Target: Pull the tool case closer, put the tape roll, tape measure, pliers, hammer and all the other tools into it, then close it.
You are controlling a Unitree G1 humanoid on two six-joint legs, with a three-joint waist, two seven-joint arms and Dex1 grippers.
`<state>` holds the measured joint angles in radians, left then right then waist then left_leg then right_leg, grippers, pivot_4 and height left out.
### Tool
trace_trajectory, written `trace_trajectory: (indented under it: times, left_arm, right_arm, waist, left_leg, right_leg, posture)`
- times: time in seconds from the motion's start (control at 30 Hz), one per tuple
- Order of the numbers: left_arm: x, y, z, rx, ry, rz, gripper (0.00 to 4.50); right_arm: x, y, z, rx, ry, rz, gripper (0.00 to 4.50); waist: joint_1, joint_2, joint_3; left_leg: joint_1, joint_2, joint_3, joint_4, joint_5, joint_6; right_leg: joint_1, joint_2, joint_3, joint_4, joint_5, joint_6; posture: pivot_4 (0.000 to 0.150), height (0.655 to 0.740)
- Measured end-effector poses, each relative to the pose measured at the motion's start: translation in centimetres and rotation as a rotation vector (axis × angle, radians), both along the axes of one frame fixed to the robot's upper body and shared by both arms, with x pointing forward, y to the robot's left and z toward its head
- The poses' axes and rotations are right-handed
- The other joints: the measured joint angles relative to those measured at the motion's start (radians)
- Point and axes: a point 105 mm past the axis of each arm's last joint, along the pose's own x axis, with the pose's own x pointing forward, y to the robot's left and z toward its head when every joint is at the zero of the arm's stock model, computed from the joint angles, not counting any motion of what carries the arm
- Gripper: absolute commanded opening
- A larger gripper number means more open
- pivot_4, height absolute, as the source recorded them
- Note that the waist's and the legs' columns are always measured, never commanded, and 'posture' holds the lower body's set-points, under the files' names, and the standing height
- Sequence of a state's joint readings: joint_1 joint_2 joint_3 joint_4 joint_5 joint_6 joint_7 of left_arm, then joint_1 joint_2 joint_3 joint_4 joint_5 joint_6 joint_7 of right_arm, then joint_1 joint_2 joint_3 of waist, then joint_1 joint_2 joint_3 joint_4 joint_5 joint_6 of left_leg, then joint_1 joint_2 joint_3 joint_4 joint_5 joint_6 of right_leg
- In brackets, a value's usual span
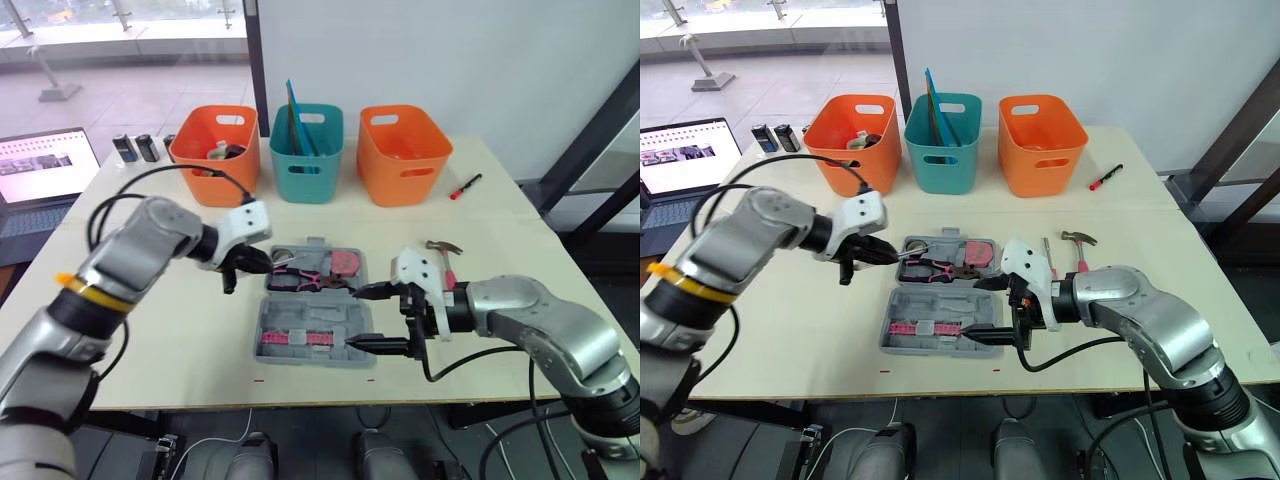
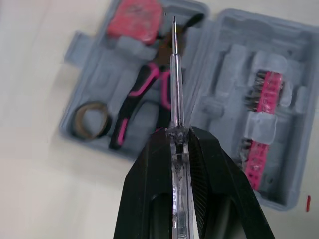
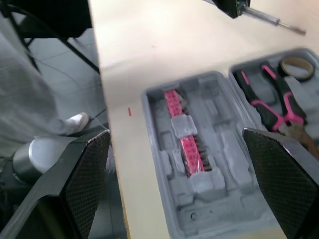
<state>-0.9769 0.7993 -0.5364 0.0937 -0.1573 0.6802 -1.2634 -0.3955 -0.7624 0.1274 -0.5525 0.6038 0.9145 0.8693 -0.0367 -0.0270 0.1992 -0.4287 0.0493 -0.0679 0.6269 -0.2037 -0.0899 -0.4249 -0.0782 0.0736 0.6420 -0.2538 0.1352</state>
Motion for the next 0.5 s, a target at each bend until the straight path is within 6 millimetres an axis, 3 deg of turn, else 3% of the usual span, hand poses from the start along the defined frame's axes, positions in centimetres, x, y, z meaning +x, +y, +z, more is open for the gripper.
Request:
trace_trajectory:
  times: [0.23, 0.5]
  left_arm:
    - [0.7, -1.5, -2.7, 0.234, 0.126, -0.137, 0.06]
    - [1.5, -3.7, -5.5, 0.342, 0.134, -0.202, 0.06]
  right_arm:
    - [-0.4, -0.5, -0.9, -0.015, -0.010, -0.070, 4.50]
    - [-0.2, -0.8, -0.9, -0.021, -0.025, -0.107, 4.50]
  waist:
    - [-0.004, 0.000, 0.000]
    - [-0.005, 0.000, 0.000]
  left_leg:
    - [0.000, 0.000, 0.000, 0.000, 0.000, 0.000]
    - [-0.001, 0.000, 0.000, 0.000, 0.000, 0.000]
  right_leg:
    - [-0.001, 0.000, 0.000, 0.001, 0.000, 0.000]
    - [-0.001, 0.000, 0.000, 0.002, 0.000, 0.001]
  posture:
    - [0.150, 0.7344]
    - [0.150, 0.7344]
